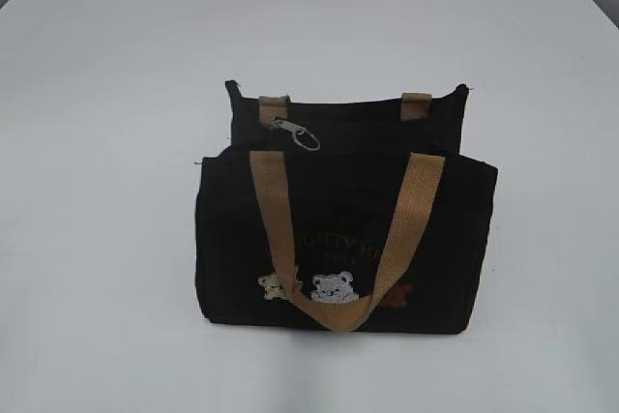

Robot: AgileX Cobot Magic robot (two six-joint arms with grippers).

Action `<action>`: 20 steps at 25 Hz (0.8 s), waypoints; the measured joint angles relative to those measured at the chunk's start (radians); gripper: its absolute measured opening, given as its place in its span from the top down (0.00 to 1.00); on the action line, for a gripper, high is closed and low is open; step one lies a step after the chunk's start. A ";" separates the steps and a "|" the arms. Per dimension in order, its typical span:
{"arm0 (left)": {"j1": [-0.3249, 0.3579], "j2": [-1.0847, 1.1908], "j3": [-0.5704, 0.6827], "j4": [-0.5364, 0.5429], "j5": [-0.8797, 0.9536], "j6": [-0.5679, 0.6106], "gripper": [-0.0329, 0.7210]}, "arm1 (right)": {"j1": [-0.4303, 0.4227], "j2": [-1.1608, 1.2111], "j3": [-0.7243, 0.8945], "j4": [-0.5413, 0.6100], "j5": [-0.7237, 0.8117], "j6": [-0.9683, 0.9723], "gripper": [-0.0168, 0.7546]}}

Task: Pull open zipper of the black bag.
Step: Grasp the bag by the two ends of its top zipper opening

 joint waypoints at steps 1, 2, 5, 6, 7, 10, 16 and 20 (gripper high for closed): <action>0.000 0.000 0.000 0.000 0.000 0.000 0.41 | 0.000 0.000 0.000 0.000 0.000 0.000 0.21; 0.000 0.000 0.000 0.000 0.000 0.000 0.41 | 0.000 0.000 0.000 0.000 0.000 0.000 0.21; 0.000 0.000 0.000 0.000 0.000 0.000 0.41 | 0.000 0.000 0.000 0.000 0.000 0.000 0.21; 0.000 0.000 0.000 0.000 0.000 0.000 0.41 | 0.000 0.000 0.000 0.000 0.000 0.000 0.21; 0.000 0.000 0.000 0.000 0.000 0.000 0.41 | 0.000 0.000 0.000 0.000 0.000 0.000 0.21; 0.000 0.000 0.000 0.000 0.000 0.000 0.41 | 0.000 0.000 0.000 0.000 0.000 0.000 0.21; 0.000 0.000 0.000 0.000 0.000 0.000 0.41 | 0.000 0.000 0.000 0.000 0.000 0.000 0.21; 0.000 0.000 0.000 0.000 0.000 0.000 0.39 | 0.000 0.000 0.000 0.000 0.000 0.000 0.21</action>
